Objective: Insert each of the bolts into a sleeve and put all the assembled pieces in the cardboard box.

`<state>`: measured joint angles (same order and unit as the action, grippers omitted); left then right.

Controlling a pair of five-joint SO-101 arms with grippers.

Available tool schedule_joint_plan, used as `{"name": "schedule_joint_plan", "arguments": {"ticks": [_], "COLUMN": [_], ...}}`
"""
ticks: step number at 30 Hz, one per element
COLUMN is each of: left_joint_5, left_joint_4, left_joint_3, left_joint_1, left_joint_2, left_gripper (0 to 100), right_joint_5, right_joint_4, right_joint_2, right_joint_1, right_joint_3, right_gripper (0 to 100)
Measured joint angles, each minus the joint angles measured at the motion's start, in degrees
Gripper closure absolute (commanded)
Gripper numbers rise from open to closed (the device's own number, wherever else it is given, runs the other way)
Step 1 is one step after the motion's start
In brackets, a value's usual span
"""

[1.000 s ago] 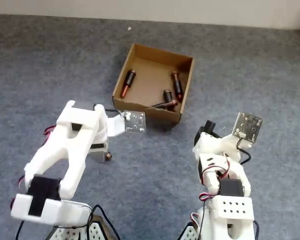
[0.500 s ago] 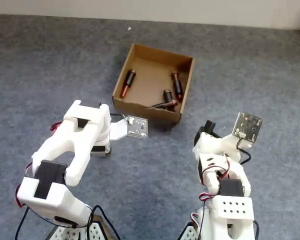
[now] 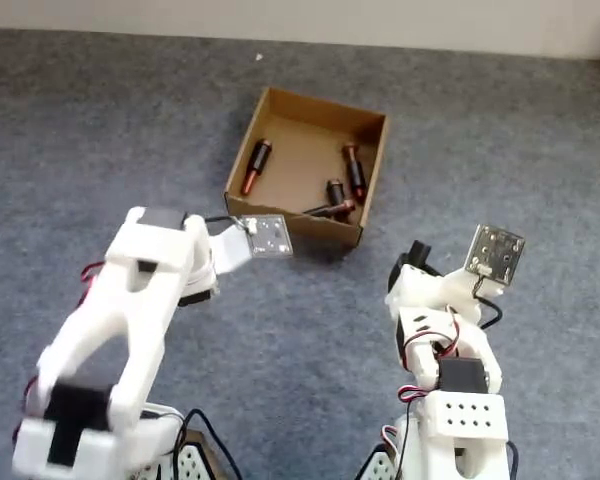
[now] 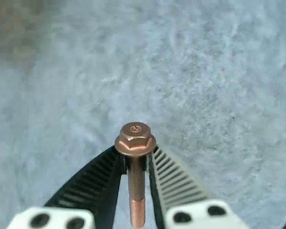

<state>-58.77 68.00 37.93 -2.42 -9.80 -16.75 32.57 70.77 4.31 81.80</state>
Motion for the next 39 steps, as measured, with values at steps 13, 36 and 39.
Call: {"name": "schedule_joint_plan", "arguments": {"ticks": [13,36,39], "left_joint_5": [43.69,71.56,72.79], "left_joint_4": [-9.67,-24.70,-24.88], "left_joint_3": [10.29,14.15,14.15], "left_joint_1": [0.00,-11.96,-12.31], "left_joint_2": [-38.15,-67.78,-67.78], "left_gripper": [99,99,99], "right_joint_5": [3.34,11.69,12.66], "right_joint_4": [0.00,-4.92,-5.45], "right_joint_2": [0.18,6.51,12.92], "right_joint_1": [7.38,33.58,34.64], "right_joint_3": [0.00,-4.66,-1.93], "right_gripper": [99.4,99.4,99.4]}}
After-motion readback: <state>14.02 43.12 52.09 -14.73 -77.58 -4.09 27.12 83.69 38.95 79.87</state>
